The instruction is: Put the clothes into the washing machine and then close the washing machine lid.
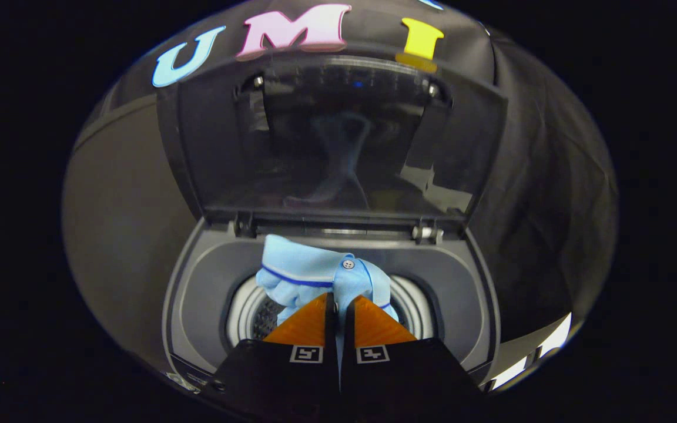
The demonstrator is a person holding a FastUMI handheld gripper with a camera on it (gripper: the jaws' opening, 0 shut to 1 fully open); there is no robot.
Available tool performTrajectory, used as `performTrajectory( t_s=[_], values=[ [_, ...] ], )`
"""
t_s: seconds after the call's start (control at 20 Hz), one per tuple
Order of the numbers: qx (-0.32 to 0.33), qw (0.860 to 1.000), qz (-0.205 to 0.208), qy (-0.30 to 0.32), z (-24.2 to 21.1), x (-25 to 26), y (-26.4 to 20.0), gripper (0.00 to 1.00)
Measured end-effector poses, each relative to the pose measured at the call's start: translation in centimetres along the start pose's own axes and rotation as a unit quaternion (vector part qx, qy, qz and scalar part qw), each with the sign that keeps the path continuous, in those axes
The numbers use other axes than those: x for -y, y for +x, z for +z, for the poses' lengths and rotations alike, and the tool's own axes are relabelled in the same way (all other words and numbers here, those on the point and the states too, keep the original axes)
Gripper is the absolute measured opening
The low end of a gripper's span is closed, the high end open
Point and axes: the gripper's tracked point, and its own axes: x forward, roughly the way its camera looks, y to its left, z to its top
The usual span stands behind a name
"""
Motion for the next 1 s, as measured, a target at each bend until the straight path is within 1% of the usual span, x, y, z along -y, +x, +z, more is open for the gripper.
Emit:
performTrajectory(
  t_s=[0.15, 0.25, 0.3, 0.5, 0.85, 0.9, 0.95, 1.0],
  values=[
    [-0.048, 0.998, 0.005, -0.032, -3.1, -0.6, 2.2, 0.06],
    [-0.068, 0.996, 0.002, -0.057, -4.3, -0.7, 3.0, 0.06],
    [-0.071, 0.996, 0.001, -0.06, -4.6, -0.8, 3.2, 0.06],
    [-0.077, 0.996, -0.006, -0.042, -4.8, -0.7, 3.9, 0.06],
    [-0.089, 0.995, 0.004, -0.04, -5.5, -1.5, 4.7, 0.06],
    [-0.096, 0.994, -0.001, -0.044, -5.8, -1.3, 4.8, 0.07],
    [-0.107, 0.993, -0.011, -0.05, -6.1, -0.6, 4.7, 0.15],
    [-0.117, 0.992, -0.023, -0.05, -6.6, -0.2, 4.8, 0.43]
  ],
)
